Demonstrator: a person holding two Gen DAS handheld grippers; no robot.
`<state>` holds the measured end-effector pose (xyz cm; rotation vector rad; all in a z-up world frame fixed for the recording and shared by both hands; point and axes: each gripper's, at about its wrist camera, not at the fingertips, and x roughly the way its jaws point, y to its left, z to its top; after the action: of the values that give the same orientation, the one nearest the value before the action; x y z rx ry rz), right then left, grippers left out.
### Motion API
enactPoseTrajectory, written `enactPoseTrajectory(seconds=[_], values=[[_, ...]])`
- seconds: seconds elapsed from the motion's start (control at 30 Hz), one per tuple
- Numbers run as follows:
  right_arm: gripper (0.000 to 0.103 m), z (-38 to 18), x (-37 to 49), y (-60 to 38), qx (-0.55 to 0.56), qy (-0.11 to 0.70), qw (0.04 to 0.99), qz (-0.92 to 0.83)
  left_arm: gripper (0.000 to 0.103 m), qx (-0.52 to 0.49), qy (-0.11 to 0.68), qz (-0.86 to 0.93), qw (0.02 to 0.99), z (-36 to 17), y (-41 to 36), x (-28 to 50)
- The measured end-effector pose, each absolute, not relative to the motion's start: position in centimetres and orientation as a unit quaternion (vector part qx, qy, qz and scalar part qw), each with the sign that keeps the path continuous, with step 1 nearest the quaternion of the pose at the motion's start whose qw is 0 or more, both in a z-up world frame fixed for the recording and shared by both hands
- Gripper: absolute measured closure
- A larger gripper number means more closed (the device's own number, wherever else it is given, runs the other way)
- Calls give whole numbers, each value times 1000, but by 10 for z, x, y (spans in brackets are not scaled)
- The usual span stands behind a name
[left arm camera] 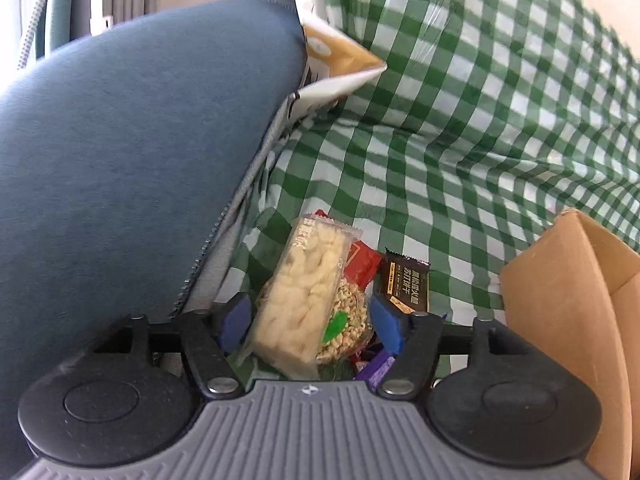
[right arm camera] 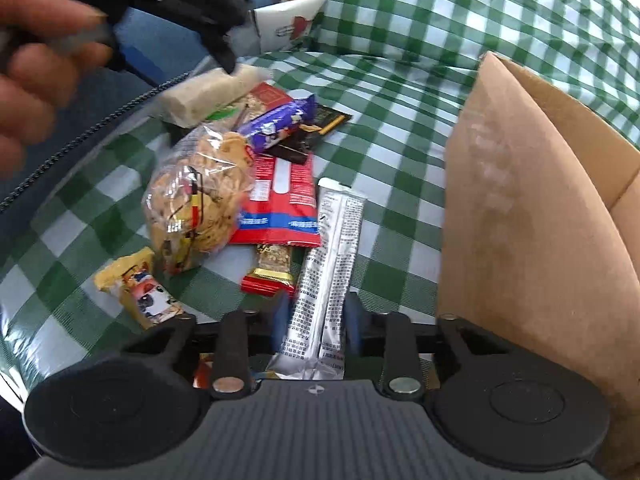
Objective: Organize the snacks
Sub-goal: 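Close the left gripper on the white puffed-rice bar while the right gripper holds the silver bar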
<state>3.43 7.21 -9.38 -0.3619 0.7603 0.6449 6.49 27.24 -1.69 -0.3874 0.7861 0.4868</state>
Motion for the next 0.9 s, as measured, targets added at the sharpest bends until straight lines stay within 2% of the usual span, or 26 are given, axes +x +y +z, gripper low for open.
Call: enactPoseTrajectory(seconds=[0.23,0.27,0.3,0.33,0.37,0.5,0.7,0.9], values=[[79,-86,26,67,-169,371,855,321,31,-202,402,252,857,-32,280,82],[79,-85,23,68,-172,372,854,321,36,-202,404,250,856,-34,280,82],[79,-85,22,68,-175,373,853,321,52,-200,406,247,857,-34,280,81],[78,-85,21,68,-175,375,852,320,60,-198,407,244,858,-33,280,78],[77,-85,21,69,-174,377,852,318,62,-199,407,240,858,-31,280,75],[69,-86,25,72,-164,386,850,318,62,-212,422,237,849,-26,277,54],[69,-89,31,71,-157,390,852,313,62,-252,475,218,814,-42,282,47],[71,-91,30,72,-160,381,853,318,62,-252,478,224,811,-47,282,54]])
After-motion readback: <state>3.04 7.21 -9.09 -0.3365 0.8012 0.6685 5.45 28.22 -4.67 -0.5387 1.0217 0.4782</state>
